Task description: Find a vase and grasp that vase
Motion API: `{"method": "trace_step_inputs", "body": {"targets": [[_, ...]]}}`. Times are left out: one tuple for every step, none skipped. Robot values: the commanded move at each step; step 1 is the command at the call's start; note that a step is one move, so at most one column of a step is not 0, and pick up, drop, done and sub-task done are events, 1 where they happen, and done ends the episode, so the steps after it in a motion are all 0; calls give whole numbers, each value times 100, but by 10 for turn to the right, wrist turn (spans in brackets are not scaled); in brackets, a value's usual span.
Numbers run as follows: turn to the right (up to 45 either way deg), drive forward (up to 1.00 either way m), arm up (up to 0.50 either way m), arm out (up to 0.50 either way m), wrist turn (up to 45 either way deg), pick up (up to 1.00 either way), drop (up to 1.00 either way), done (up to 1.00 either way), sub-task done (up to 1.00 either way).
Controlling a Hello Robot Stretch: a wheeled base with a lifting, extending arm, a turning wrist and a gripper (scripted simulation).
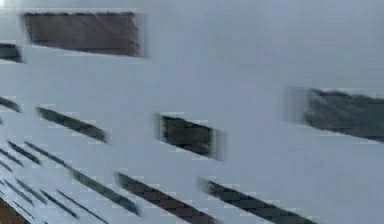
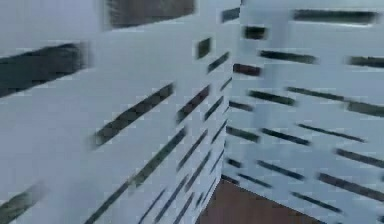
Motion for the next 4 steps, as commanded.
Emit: {"method": "trace_step_inputs", "body": {"targets": [[-450, 0, 0, 0, 0, 0, 0, 0, 0], [-450, 0, 0, 0, 0, 0, 0, 0, 0], [-450, 0, 0, 0, 0, 0, 0, 0, 0], [-300, 0, 0, 0, 0, 0, 0, 0, 0]]}}
